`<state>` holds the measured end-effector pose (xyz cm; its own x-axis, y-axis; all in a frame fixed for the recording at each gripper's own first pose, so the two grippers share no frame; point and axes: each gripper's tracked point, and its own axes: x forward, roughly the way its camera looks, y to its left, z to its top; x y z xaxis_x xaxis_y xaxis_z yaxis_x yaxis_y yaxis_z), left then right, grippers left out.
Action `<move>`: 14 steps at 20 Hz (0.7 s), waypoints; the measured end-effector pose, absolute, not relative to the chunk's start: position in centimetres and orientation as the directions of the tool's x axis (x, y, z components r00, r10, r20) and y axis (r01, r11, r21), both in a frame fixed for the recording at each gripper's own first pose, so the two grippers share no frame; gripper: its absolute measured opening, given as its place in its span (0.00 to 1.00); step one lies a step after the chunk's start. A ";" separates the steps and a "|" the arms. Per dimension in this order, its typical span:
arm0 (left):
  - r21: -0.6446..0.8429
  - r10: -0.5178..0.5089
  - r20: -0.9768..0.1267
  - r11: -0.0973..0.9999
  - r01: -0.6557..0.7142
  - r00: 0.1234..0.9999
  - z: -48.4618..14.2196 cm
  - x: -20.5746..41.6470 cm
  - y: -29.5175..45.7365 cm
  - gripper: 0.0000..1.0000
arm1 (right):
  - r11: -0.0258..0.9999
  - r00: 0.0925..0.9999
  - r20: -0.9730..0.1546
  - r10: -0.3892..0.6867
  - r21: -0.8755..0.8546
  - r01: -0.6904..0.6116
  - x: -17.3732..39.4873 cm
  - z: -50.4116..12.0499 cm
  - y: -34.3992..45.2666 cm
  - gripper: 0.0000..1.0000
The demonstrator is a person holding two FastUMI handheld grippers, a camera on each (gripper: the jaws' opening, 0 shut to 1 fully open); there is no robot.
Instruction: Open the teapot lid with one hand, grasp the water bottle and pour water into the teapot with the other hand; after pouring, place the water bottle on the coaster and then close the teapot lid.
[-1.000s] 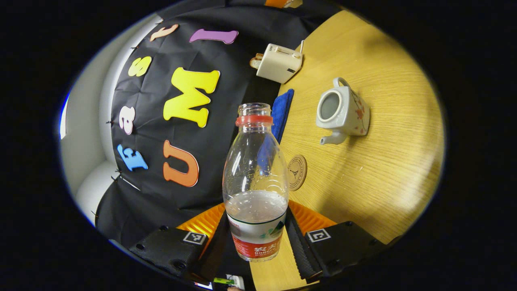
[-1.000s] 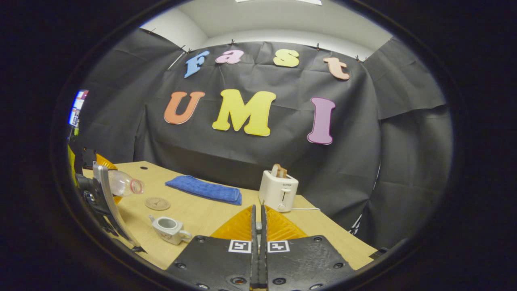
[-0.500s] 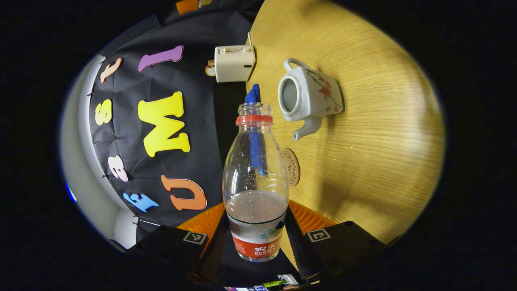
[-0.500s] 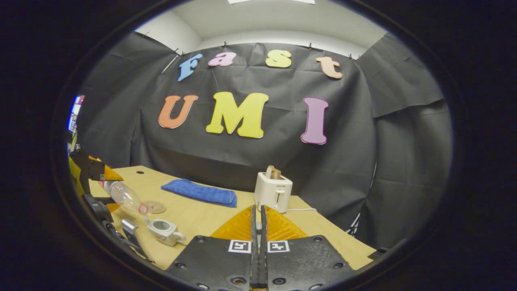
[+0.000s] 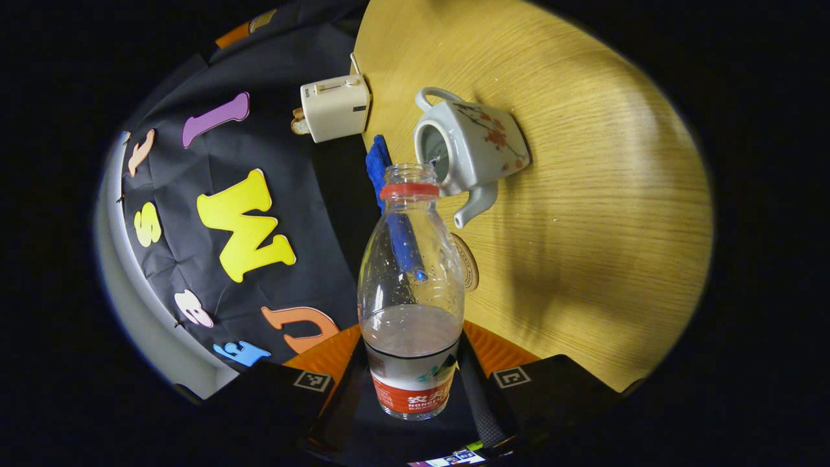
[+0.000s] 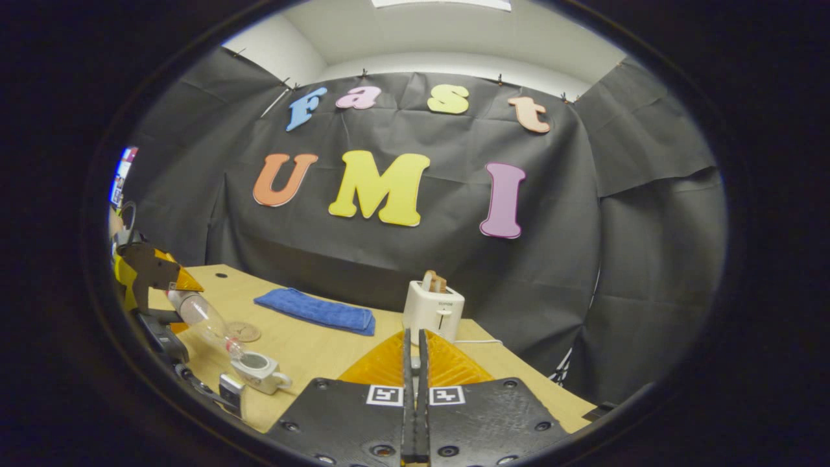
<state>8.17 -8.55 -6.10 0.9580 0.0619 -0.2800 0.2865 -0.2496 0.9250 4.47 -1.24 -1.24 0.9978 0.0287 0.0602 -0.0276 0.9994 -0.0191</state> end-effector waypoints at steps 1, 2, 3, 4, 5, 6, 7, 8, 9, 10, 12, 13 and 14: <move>0.923 0.061 -0.274 -0.264 0.280 0.960 -5.9 8.2 -8.7 0.75 | 0.999 0.998 0.061 0.030 -0.017 -0.029 4.4 -1.2 -1.3 0.00; 0.916 0.069 -0.273 -0.285 0.281 0.960 -5.5 8.4 -8.8 0.75 | 0.999 0.998 0.063 0.028 -0.018 -0.027 4.4 -1.2 -1.3 0.00; 0.911 0.069 -0.271 -0.304 0.279 0.960 -5.2 8.5 -9.0 0.79 | 0.999 0.997 0.065 0.027 -0.022 -0.026 4.4 -1.1 -1.4 0.00; 0.905 0.069 -0.269 -0.323 0.277 0.961 -5.0 8.7 -9.3 0.80 | 0.999 0.997 0.067 0.024 -0.025 -0.022 4.4 -1.1 -1.5 0.00; 0.901 0.075 -0.266 -0.336 0.276 0.961 -4.8 8.8 -9.3 0.79 | 0.999 0.997 0.070 0.020 -0.029 -0.018 4.4 -1.0 -1.6 0.00; 0.895 0.077 -0.265 -0.352 0.275 0.961 -4.6 8.8 -9.4 0.79 | 0.999 0.997 0.073 0.018 -0.030 -0.015 4.4 -0.9 -1.7 0.00; 0.888 0.078 -0.261 -0.371 0.271 0.962 -4.3 8.7 -9.6 0.75 | 0.999 0.997 0.076 0.019 -0.027 -0.017 4.4 -0.8 -1.9 0.00; 0.883 0.081 -0.256 -0.386 0.267 0.963 -3.9 8.6 -9.7 0.75 | 1.000 0.997 0.077 0.020 -0.024 -0.018 4.3 -0.8 -1.9 0.00; 0.876 0.085 -0.253 -0.401 0.266 0.964 -3.6 8.7 -9.8 0.75 | 1.000 0.997 0.080 0.019 -0.026 -0.017 4.3 -0.6 -2.0 0.00; 0.872 0.087 -0.250 -0.412 0.264 0.964 -3.4 8.6 -10.0 0.75 | 1.000 0.996 0.084 0.012 -0.025 -0.010 4.3 -0.6 -2.4 0.00; 0.863 0.091 -0.237 -0.437 0.253 0.967 -2.8 8.6 -10.2 0.79 | 1.000 0.996 0.087 0.014 -0.022 -0.012 4.2 -0.5 -2.5 0.00; 0.855 0.095 -0.230 -0.455 0.248 0.968 -2.4 8.6 -10.4 0.75 | 1.000 0.996 0.087 0.012 -0.021 -0.010 4.2 -0.5 -2.7 0.00; 0.848 0.095 -0.225 -0.470 0.243 0.970 -2.1 8.6 -10.6 0.75 | 1.000 0.996 0.087 0.008 -0.018 -0.006 4.3 -0.4 -3.0 0.00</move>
<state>8.58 -10.57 -2.12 0.9697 0.0946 -0.2254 0.2431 -0.4701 0.8485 4.26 -3.01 -0.42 0.9962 0.0077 0.0866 -0.0062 0.9998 -0.0183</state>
